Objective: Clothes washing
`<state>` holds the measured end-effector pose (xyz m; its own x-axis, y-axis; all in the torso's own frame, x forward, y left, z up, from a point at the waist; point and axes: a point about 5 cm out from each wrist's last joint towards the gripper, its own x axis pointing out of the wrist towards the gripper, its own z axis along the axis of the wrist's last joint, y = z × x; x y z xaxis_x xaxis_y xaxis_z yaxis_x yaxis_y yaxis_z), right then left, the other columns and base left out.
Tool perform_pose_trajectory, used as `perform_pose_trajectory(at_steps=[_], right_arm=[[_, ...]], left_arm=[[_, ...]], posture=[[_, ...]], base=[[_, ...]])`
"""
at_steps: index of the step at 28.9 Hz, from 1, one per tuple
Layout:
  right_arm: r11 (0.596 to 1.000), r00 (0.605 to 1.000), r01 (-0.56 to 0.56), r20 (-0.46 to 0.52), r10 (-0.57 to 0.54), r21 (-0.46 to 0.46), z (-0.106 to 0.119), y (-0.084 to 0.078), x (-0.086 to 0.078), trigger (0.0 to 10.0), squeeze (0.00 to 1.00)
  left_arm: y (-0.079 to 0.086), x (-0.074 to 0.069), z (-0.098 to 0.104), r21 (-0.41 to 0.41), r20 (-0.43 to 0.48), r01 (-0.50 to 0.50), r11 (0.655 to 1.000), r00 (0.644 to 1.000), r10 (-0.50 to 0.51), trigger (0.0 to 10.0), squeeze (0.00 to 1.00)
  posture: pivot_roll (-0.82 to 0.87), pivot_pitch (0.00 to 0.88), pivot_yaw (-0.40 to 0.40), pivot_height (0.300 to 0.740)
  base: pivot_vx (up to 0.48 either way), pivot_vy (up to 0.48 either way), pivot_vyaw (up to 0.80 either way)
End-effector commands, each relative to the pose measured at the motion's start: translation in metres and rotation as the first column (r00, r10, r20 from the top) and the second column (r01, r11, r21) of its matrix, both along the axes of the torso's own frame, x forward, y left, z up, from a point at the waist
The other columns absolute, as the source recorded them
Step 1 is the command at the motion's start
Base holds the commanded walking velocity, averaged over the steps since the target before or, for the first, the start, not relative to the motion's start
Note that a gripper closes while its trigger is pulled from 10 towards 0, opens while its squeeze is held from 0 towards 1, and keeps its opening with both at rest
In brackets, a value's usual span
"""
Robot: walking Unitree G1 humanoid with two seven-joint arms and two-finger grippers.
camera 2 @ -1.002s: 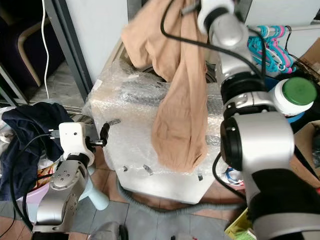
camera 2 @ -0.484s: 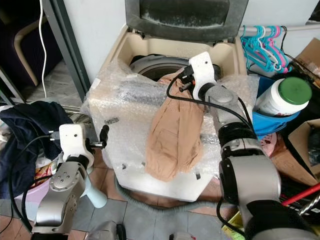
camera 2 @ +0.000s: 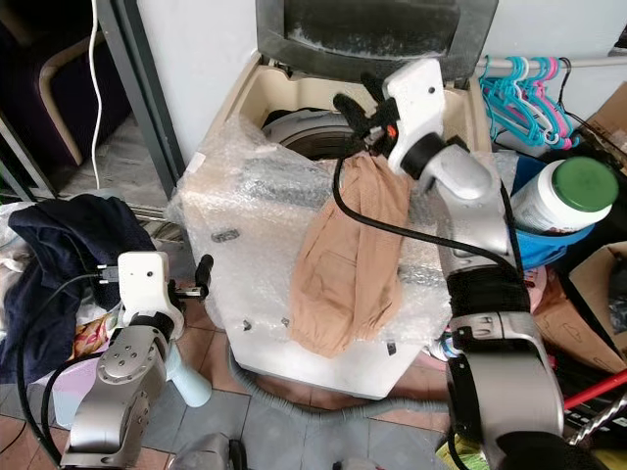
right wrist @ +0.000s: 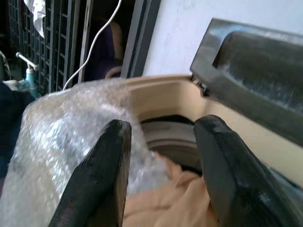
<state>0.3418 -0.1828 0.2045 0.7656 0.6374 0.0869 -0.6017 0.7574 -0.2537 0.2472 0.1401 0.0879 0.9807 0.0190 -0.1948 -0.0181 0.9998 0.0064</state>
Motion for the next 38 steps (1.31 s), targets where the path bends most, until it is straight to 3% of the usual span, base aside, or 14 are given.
perform_pose_trajectory(at_steps=[1, 3, 4, 7, 10, 11, 13, 14, 19, 29, 32, 34, 35, 38], right_arm=[[0.998, 0.998, -0.055, 0.005, 0.055, 0.007, 0.0, 0.007, -0.012, 10.0, 0.51], [0.997, 0.997, -0.07, -0.03, 0.069, -0.038, -0.017, 0.009, -0.027, 10.0, 0.08], [0.996, 0.997, -0.061, -0.045, 0.058, -0.058, -0.024, 0.009, -0.034, 10.0, 0.0], [0.982, 0.995, 0.062, -0.065, -0.074, -0.176, -0.042, -0.003, -0.037, 10.0, 0.0], [0.959, 0.965, 0.193, -0.136, -0.223, -0.208, -0.06, -0.008, -0.036, 10.0, 0.0], [0.952, 0.962, 0.199, -0.139, -0.235, -0.231, -0.064, -0.003, -0.039, 4.9, 0.0], [0.944, 0.962, 0.205, -0.125, -0.243, -0.26, -0.067, 0.002, -0.04, 4.9, 0.0], [0.938, 0.962, 0.201, -0.125, -0.244, -0.281, -0.071, 0.007, -0.041, 0.0, 0.0], [0.947, 0.958, 0.215, -0.137, -0.252, -0.238, -0.073, 0.027, -0.033, 0.0, 0.0], [0.959, 0.966, 0.198, -0.124, -0.225, -0.204, -0.051, 0.031, -0.009, 0.0, 0.0], [0.971, 0.972, 0.156, -0.146, -0.184, -0.182, -0.038, 0.033, 0.006, 0.0, 0.0], [0.98, 0.974, 0.117, -0.177, -0.144, -0.159, -0.017, 0.029, 0.025, 0.0, 0.0], [0.98, 0.974, 0.117, -0.177, -0.144, -0.159, -0.017, 0.029, 0.025, 0.0, 0.0], [0.981, 0.982, 0.086, -0.151, -0.113, -0.175, 0.011, 0.025, 0.042, 0.0, 0.0]], left_arm=[[-0.004, 0.001, 0.002, 0.001, 0.006, 0.014, 1.0, 1.0, -0.014, 10.0, 0.0], [-0.005, 0.003, 0.003, 0.003, 0.008, 0.021, 1.0, 1.0, -0.021, 10.0, 0.0], [-0.006, 0.003, 0.003, 0.005, 0.008, 0.026, 1.0, 1.0, -0.026, 10.0, 0.0], [-0.006, 0.003, 0.003, 0.004, 0.006, 0.031, 1.0, 0.999, -0.031, 10.0, 0.0], [-0.005, 0.003, 0.003, 0.004, 0.004, 0.032, 0.999, 0.999, -0.032, 10.0, 0.0], [-0.006, 0.004, 0.003, 0.004, 0.005, 0.032, 0.999, 0.999, -0.032, 10.0, 0.0], [-0.006, 0.004, 0.003, 0.005, 0.005, 0.033, 0.999, 0.999, -0.033, 10.0, 0.0], [-0.006, 0.005, 0.003, 0.005, 0.006, 0.033, 0.999, 0.999, -0.034, 10.0, 0.0], [-0.006, 0.006, 0.004, 0.009, 0.012, 0.021, 1.0, 1.0, -0.021, 10.0, 0.0], [-0.007, 0.009, 0.005, 0.005, 0.017, 0.005, 1.0, 1.0, -0.005, 10.0, 0.0], [-0.008, 0.01, 0.005, 0.003, 0.019, 0.008, 1.0, 1.0, -0.008, 10.0, 0.0], [-0.008, 0.011, 0.006, 0.003, 0.021, 0.005, 1.0, 1.0, -0.005, 10.0, 0.0], [-0.008, 0.011, 0.006, 0.003, 0.021, 0.005, 1.0, 1.0, -0.005, 10.0, 0.0], [-0.007, 0.011, 0.005, 0.003, 0.021, 0.002, 1.0, 1.0, -0.002, 10.0, 0.0]], posture=[[-0.03, 0.0, -0.012, 0.74], [-0.04, 0.0, -0.005, 0.74], [-0.04, 0.0, -0.004, 0.74], [-0.04, 0.0, -0.002, 0.74], [-0.05, 0.0, -0.002, 0.74], [-0.05, 0.0, -0.003, 0.74], [-0.05, 0.0, -0.003, 0.74], [-0.04, 0.0, -0.004, 0.74], [-0.03, 0.0, -0.008, 0.74], [-0.03, 0.0, -0.019, 0.74], [-0.03, 0.0, -0.024, 0.74], [-0.03, 0.0, -0.028, 0.74], [-0.03, 0.0, -0.028, 0.74], [-0.03, 0.0, -0.029, 0.74]], base=[[0.0, 0.0, 0.0], [0.0, 0.0, 0.0], [0.0, 0.0, 0.0], [0.0, 0.0, 0.0], [0.0, 0.0, 0.0], [0.0, 0.0, 0.0], [0.0, 0.0, 0.0], [0.0, 0.0, 0.0], [0.0, 0.0, 0.0], [0.0, 0.0, 0.0], [0.0, 0.0, 0.0], [0.0, 0.0, 0.0], [0.0, 0.0, 0.0], [0.0, 0.0, 0.0]])
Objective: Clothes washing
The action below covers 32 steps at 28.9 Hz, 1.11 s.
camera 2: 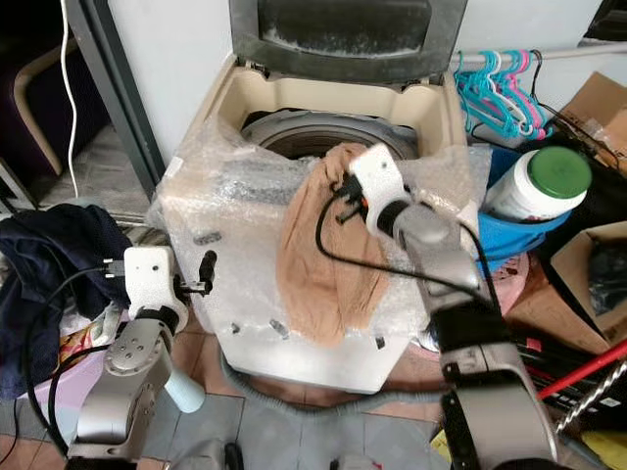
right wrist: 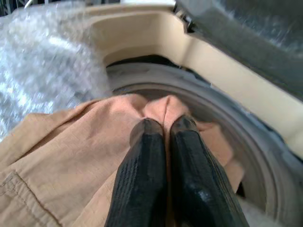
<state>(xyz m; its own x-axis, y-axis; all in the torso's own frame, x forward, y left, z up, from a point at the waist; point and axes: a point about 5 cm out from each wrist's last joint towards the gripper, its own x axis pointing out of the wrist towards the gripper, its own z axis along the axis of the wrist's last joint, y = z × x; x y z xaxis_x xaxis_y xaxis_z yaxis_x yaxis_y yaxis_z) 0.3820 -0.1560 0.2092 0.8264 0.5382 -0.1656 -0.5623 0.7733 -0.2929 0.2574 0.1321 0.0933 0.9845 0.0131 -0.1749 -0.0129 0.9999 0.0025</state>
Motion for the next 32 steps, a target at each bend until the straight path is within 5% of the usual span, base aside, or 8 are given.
perform_pose_trajectory(at_steps=[1, 7, 9, 11, 12, 17, 25, 32], right_arm=[[0.999, 0.999, 0.012, 0.044, -0.014, 0.032, 0.019, -0.005, 0.008, 0.0, 0.0], [0.963, 0.85, 0.157, 0.467, -0.245, 0.219, 0.126, -0.02, 0.024, 0.0, 0.0], [0.956, 0.772, 0.202, 0.566, -0.289, 0.212, 0.148, -0.023, 0.023, 10.0, 0.0], [0.96, 0.765, 0.218, 0.58, -0.279, 0.173, 0.144, -0.021, 0.024, 10.0, 0.0], [0.968, 0.781, 0.2, 0.572, -0.251, 0.152, 0.134, -0.019, 0.024, 10.0, 1.0], [0.984, 0.826, 0.165, 0.537, -0.172, 0.061, 0.083, -0.017, 0.019, 10.0, 1.0], [0.977, 0.87, 0.137, 0.451, -0.198, 0.166, 0.043, -0.017, 0.005, 10.0, 1.0], [0.809, 0.897, 0.328, 0.108, -0.429, 0.488, -0.011, 0.002, -0.014, 10.0, 1.0]], left_arm=[[0.001, 0.001, 0.0, 0.006, 0.0, -0.004, 1.0, 1.0, 0.004, 10.0, 0.0], [0.001, 0.003, 0.0, 0.007, 0.004, -0.01, 1.0, 1.0, 0.01, 10.0, 0.0], [0.001, 0.003, 0.0, 0.008, 0.007, -0.014, 1.0, 1.0, 0.014, 10.0, 0.0], [0.001, 0.003, 0.001, 0.008, 0.011, -0.018, 1.0, 1.0, 0.018, 10.0, 0.0], [0.001, 0.003, 0.001, 0.006, 0.013, -0.022, 1.0, 1.0, 0.022, 10.0, 0.0], [0.002, 0.003, 0.001, 0.006, 0.013, -0.021, 1.0, 1.0, 0.021, 10.0, 0.0], [0.0, 0.005, 0.001, 0.009, 0.014, -0.003, 1.0, 1.0, 0.003, 10.0, 0.0], [-0.002, 0.005, 0.002, 0.01, 0.022, -0.001, 1.0, 1.0, 0.001, 10.0, 0.0]], posture=[[-0.03, 0.0, -0.031, 0.74], [-0.03, 0.0, -0.036, 0.74], [-0.03, 0.0, -0.038, 0.74], [-0.03, 0.0, -0.038, 0.74], [-0.02, 0.0, -0.04, 0.74], [-0.03, 0.0, -0.03, 0.74], [-0.04, 0.0, -0.017, 0.74], [-0.03, 0.0, -0.014, 0.74]], base=[[0.0, 0.0, 0.0], [0.0, 0.0, 0.0], [0.0, 0.0, 0.0], [0.0, 0.0, 0.0], [0.0, 0.0, 0.0], [0.0, 0.0, 0.0], [0.0, 0.0, 0.0], [0.0, 0.0, 0.0]])
